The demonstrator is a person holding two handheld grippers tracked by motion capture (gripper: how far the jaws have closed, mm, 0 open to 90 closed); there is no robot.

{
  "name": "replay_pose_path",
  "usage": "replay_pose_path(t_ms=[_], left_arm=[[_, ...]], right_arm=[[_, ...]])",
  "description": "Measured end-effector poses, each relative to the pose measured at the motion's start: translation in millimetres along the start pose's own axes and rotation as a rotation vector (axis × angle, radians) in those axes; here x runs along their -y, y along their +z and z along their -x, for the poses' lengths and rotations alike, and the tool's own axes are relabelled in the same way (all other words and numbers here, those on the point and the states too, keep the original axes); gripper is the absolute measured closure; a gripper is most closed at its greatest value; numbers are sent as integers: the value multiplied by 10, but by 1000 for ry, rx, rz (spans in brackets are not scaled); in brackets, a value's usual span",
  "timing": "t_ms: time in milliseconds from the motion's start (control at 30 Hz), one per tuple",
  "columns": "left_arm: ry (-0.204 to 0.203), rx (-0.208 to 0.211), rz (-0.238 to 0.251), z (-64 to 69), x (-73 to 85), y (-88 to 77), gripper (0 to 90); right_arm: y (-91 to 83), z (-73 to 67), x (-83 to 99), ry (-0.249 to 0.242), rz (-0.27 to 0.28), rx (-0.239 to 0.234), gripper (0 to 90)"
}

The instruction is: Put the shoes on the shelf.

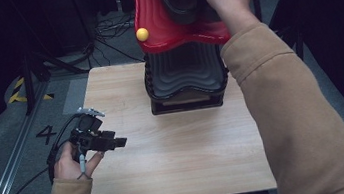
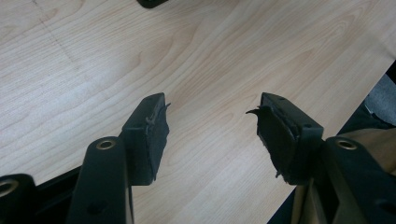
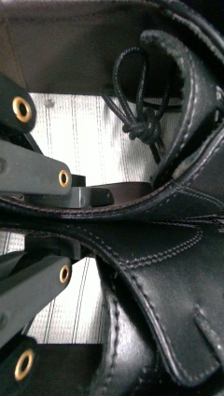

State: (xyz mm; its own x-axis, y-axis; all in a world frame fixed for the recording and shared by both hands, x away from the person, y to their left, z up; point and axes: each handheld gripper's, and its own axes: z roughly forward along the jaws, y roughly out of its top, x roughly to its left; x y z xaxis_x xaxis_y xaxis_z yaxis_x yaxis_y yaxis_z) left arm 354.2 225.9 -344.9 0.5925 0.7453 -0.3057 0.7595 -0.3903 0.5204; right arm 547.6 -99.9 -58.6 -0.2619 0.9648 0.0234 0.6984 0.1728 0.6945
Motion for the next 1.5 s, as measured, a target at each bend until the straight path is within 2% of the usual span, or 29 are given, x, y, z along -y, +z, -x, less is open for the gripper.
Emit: replay_pose_path(t_ms=[67,100,233,400,467,633,667,700,767,867,933,967,1100,1300,1400,1500], left_arm=[[4,-2,-3,2,-1,2,434],[8,-2,-5,5,-1,2,433],[7,1,-1,18,-1,-10,434],[13,-1,0,31,-4,-16,434],[13,-2,-1,24,-4,-13,434],[9,0,-12,12,-5,19,434],[8,0,-12,12,-5,20,434],[9,-1,-13,12,-7,18,434],[6,-2,-13,18,-13,20,434],[15,-3,-16,33,-32,39,434],[15,-2,-19,47,-40,54,433],[18,-2,-21,48,-43,59,433],[16,-1,-29,53,-62,94,433],[31,-1,-32,74,-91,108,433],[27,2,-37,79,-101,126,432],[34,2,-47,95,-111,157,432]], right_arm=[[14,-4,1,12,6,0,823],[38,-13,5,34,17,-1,821],[115,-55,49,37,25,3,816],[285,-72,140,63,16,-21,809],[315,-77,169,70,39,-25,809],[308,-93,191,56,44,-27,764],[311,-96,200,50,45,-33,727],[318,-100,216,38,45,-59,691],[315,-118,256,19,62,-65,666],[245,-79,271,29,62,-94,552],[200,-20,270,37,71,-89,480],[156,72,278,55,60,-123,498],[87,135,300,50,75,-145,492],[-83,156,342,10,78,-176,466],[-206,170,399,-45,78,-179,458],[-368,246,490,-98,96,-187,454]])
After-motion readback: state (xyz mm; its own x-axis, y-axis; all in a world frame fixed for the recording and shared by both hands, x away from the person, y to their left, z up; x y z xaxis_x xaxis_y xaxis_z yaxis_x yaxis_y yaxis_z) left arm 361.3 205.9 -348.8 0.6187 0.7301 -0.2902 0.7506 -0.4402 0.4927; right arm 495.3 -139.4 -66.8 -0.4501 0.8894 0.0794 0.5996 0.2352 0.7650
